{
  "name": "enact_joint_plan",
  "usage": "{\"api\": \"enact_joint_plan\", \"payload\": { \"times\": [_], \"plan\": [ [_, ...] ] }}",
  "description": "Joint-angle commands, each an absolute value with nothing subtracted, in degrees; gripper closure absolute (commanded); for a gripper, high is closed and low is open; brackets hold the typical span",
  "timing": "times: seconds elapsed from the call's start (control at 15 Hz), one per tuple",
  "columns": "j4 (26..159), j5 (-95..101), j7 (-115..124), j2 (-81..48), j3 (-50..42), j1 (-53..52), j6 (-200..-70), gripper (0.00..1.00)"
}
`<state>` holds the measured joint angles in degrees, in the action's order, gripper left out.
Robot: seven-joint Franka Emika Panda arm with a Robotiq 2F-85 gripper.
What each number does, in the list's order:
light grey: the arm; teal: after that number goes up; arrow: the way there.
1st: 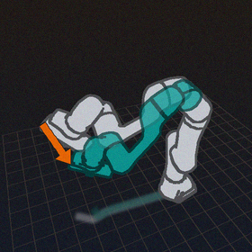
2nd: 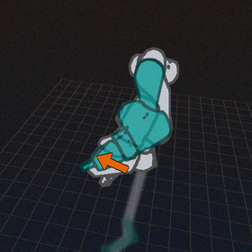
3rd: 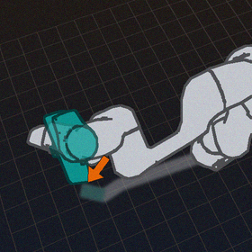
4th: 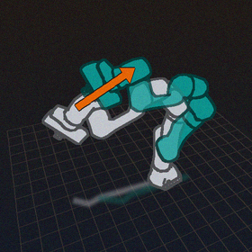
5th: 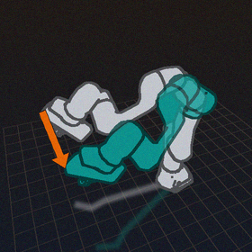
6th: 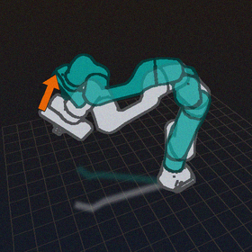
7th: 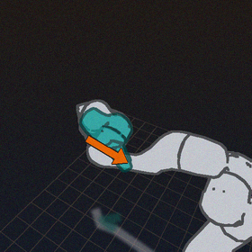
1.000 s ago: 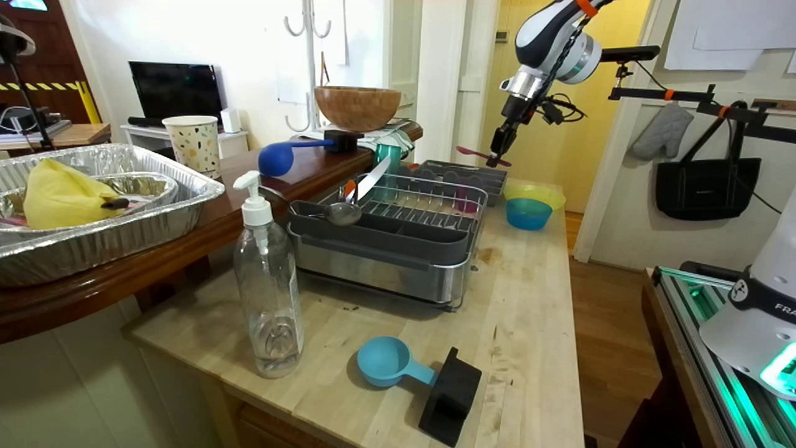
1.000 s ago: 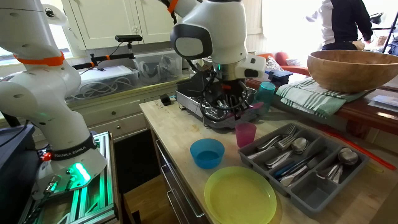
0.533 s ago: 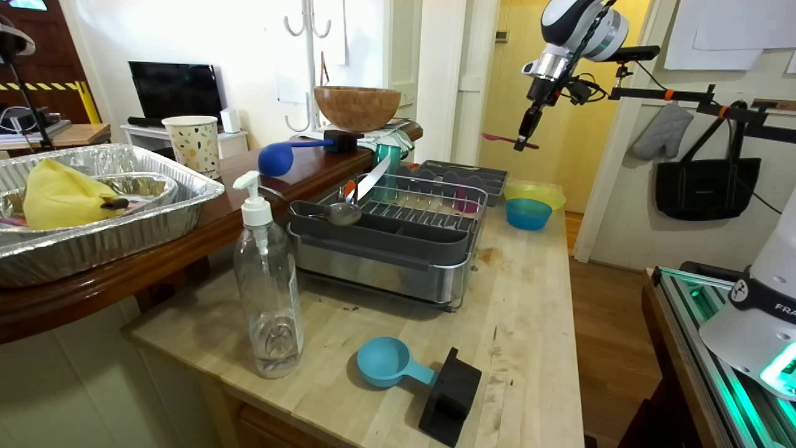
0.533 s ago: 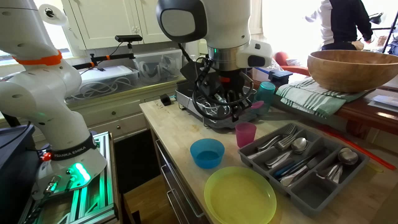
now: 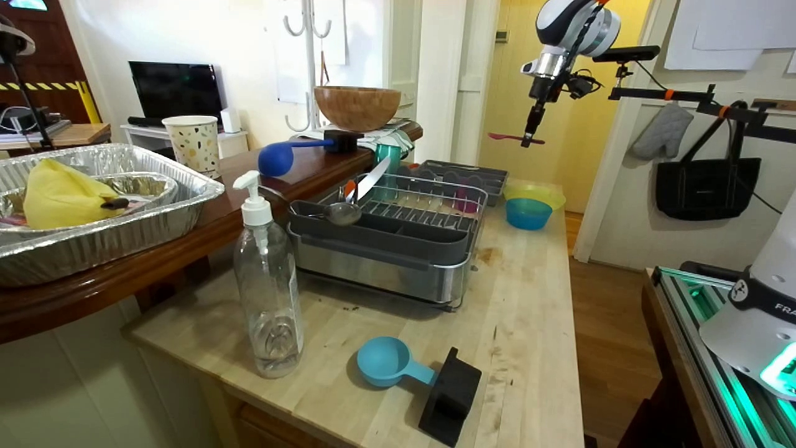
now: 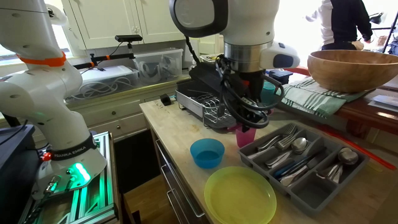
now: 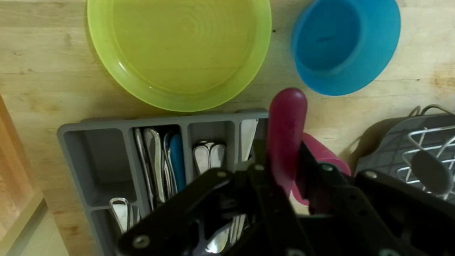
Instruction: Put the pink spoon on the plate rack, then put the blue bowl on the plate and then the yellow cup
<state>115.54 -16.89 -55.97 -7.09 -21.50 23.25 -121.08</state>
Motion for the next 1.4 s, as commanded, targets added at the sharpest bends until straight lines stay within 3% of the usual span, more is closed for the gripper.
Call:
{"api": "enact_joint_plan", "payload": {
  "times": [0.0, 1.33],
  "plan": [
    [109.4, -15.7, -56.6, -13.4, -20.6, 24.5, -121.4, 0.95],
    [94.7, -17.2, -55.3, -31.3, -11.5, 30.3, -125.5, 0.95]
  ]
}}
